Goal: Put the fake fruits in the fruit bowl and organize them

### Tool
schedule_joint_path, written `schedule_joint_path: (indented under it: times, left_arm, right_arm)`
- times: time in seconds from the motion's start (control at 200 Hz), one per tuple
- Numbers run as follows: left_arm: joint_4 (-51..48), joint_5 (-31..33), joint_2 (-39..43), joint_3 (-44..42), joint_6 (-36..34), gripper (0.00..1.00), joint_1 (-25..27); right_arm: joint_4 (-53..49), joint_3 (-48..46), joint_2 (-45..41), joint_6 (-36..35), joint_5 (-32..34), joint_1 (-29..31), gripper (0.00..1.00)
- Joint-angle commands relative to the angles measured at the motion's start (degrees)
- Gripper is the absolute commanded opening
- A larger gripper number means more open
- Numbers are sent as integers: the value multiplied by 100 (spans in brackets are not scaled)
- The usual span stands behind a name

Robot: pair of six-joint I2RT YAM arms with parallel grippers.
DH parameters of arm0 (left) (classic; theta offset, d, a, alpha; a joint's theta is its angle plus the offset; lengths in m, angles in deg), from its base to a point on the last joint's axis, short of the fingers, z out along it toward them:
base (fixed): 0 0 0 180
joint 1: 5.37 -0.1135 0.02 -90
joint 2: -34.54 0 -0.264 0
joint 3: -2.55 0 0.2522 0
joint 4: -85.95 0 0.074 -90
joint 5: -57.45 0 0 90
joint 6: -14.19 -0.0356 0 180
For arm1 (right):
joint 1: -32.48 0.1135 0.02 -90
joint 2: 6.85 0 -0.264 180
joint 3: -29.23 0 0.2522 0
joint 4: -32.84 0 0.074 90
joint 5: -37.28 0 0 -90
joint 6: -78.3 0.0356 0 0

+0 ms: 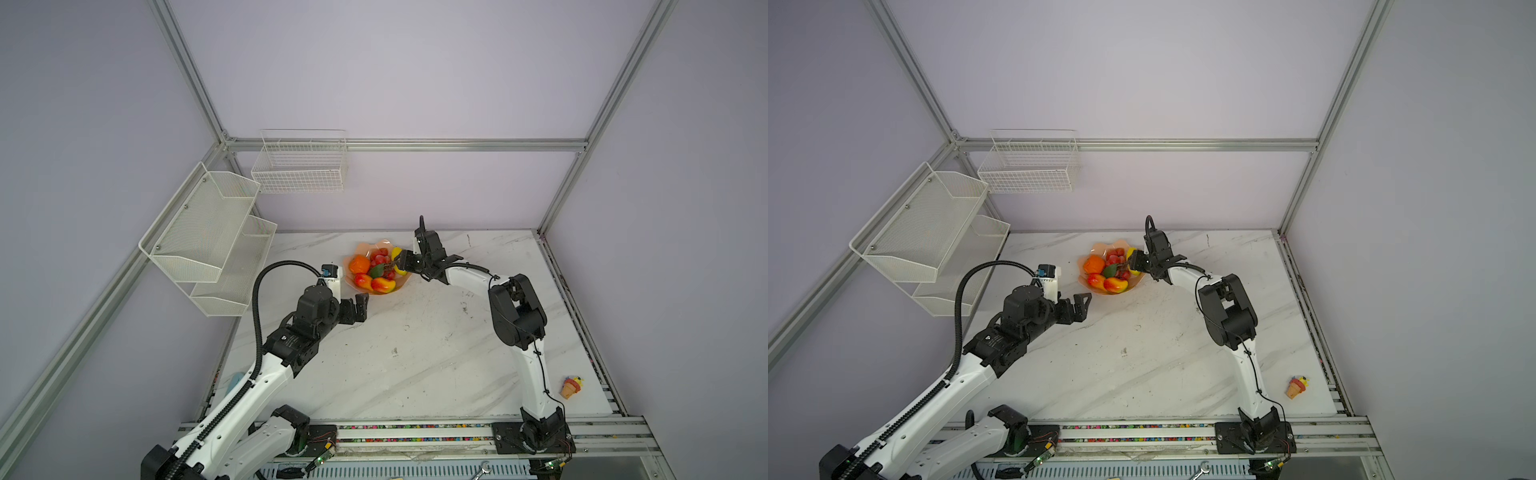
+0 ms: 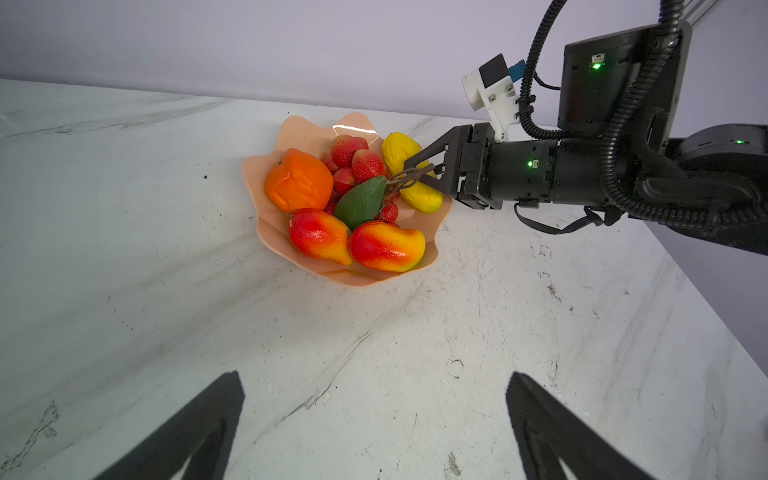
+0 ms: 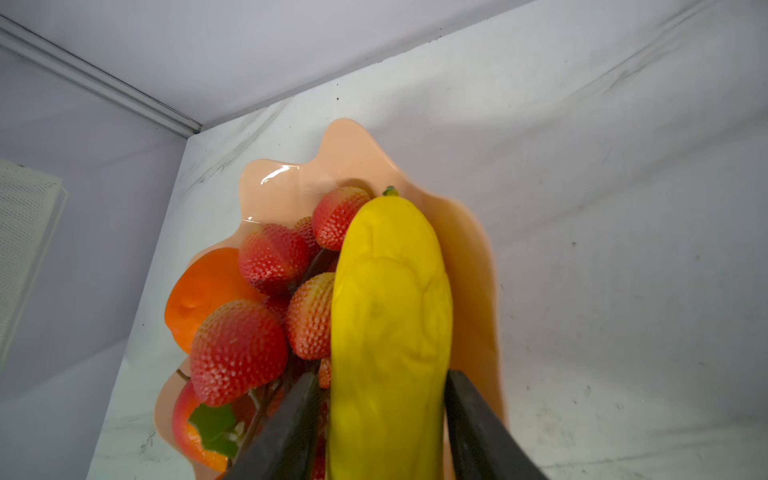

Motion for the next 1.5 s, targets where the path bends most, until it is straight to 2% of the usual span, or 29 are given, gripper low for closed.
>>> schedule_joint_path:
  times: [0.0, 0.26, 0.47, 0.585, 0.68, 0.76, 0.855, 0.91, 1.005, 1.045, 1.09, 1.14, 1.2, 1.295, 1.335, 1.39, 1.45, 1.495]
  left_arm:
    - [87, -66, 146, 112, -62, 100, -55]
    - [38, -92, 186, 182, -69, 100, -56]
    - [135, -86, 75, 317, -111, 100, -60]
    - [323, 142, -5, 352, -264, 100, -65]
    - [798, 904, -75, 208, -569, 100, -86]
    - [1278, 1946, -280, -35, -841, 100, -159]
    - [1553, 3337, -697, -332, -774, 100, -272]
    - [1951, 3848, -912, -594, -795, 100, -311]
    - [3280, 4682, -1416, -1169, -1360, 100, -367]
    - [3828, 4846, -1678, -1320, -1561, 100, -502]
    - [4282, 4659, -1931, -1428, -1652, 100, -793]
    - [4666, 4167, -2212, -1525, -1727, 100, -1203]
    - [4760, 3679, -2530, -1501, -1460, 100, -1723]
    - [5158, 2339, -3125, -1490, -1081, 100, -2536]
    - [4821, 2115, -3162, -1295, -977, 100, -2663]
    - [5256, 1687, -3308, -1400, -1084, 100, -2835]
    - [5183, 1480, -3262, -1406, -1060, 100, -2885]
    - [5424, 1239, -3199, -1573, -1178, 100, -2889]
  right_arm:
    - [-164, 154, -201, 17, 52, 40, 56]
    - [-394, 149, -625, 6, 365, 39, 59]
    - [-411, -250, -1304, -129, 776, 17, 63]
    - [-347, -637, -1776, -332, 1005, -85, 65]
    - [-141, -1268, -2317, -546, 1258, -323, 68]
    - [172, -1968, -2913, -712, 1526, -653, 97]
    - [756, -2947, -3655, -1203, 2218, -1073, 97]
    - [1120, -3562, -4030, -1472, 2588, -1369, 97]
    - [2584, -4894, -4606, -2349, 2869, -1740, 97]
    - [3376, -5458, -4732, -2852, 3049, -1769, 97]
    - [4325, -6058, -4747, -3344, 3208, -1771, 97]
    - [5199, -6542, -4611, -3498, 3319, -1810, 97]
    - [5668, -6757, -4321, -3451, 3146, -1939, 97]
    - [6315, -6902, -3679, -3329, 2694, -2099, 97]
    - [6656, -6958, -3429, -3509, 2640, -2104, 97]
    - [7158, -7050, -3194, -3653, 2664, -2097, 97]
    - [7431, -7063, -2955, -3479, 2818, -2189, 97]
    - [7682, -7141, -2787, -3400, 2683, -2293, 97]
